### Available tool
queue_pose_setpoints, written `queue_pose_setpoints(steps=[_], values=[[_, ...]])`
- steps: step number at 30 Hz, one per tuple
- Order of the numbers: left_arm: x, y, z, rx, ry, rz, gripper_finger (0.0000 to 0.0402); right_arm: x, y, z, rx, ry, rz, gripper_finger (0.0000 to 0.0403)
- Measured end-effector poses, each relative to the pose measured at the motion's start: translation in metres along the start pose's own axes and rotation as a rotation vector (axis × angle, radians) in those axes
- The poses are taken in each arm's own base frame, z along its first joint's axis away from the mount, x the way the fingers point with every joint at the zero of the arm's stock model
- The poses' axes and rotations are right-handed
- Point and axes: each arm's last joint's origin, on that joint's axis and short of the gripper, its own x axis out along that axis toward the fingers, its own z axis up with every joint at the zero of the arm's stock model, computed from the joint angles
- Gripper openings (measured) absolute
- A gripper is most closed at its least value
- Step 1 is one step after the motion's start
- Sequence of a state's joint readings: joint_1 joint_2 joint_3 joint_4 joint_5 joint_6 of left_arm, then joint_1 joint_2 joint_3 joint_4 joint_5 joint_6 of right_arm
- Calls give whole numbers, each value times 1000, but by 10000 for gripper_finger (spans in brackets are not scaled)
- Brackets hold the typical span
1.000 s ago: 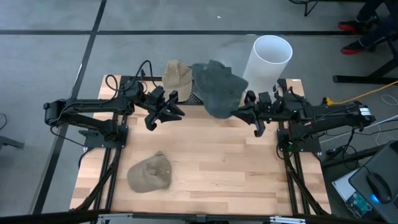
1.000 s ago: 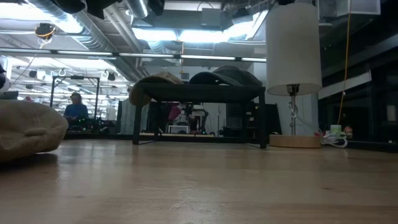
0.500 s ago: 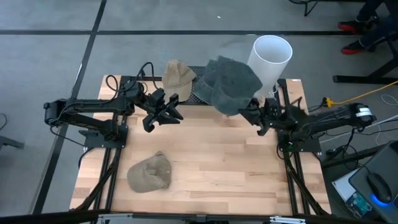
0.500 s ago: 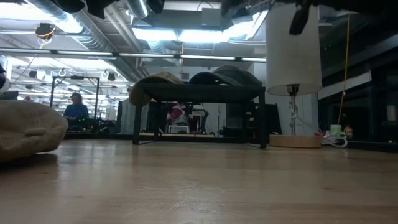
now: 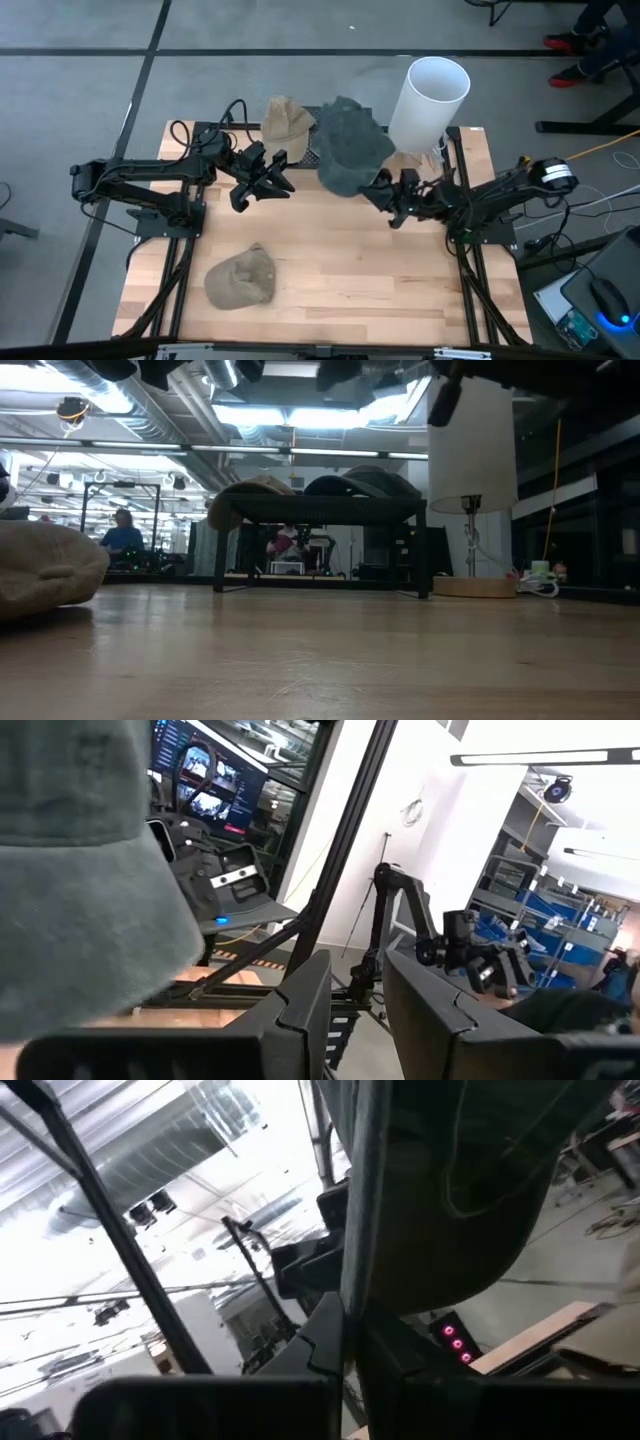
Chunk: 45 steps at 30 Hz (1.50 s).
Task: Pick & Place hat
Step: Stack the dark green cap on top of the other dark green cap on the shelf
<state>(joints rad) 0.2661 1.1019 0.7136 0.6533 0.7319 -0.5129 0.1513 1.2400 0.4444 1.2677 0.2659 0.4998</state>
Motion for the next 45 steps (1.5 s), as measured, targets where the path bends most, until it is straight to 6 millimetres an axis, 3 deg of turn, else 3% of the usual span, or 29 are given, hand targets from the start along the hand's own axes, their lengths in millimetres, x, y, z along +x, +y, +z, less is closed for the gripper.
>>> queue_pose_setpoints(steps=[4,13,18,27,33,35,40,45], values=[[0,0,-1,-3,4,0,86,10,-2,-12,15,20,5,14],[0,1,-3,-27,24,13,85,9,-27,-39,113,-50,-33,14],[0,1,-3,-40,24,14,84,9,-41,-53,169,-58,-160,14],[0,2,-4,-48,31,18,82,11,-42,-47,118,-93,-180,14],[-1,7,-17,-25,135,66,82,15,-38,-40,103,-104,-138,14],[-1,8,-22,74,175,79,78,15,-38,-37,103,-104,-121,14],[12,-3,-35,565,240,132,54,16,-39,-35,103,-108,-120,14],[25,-18,-46,909,335,323,37,16,-40,-35,99,-108,-120,14]])
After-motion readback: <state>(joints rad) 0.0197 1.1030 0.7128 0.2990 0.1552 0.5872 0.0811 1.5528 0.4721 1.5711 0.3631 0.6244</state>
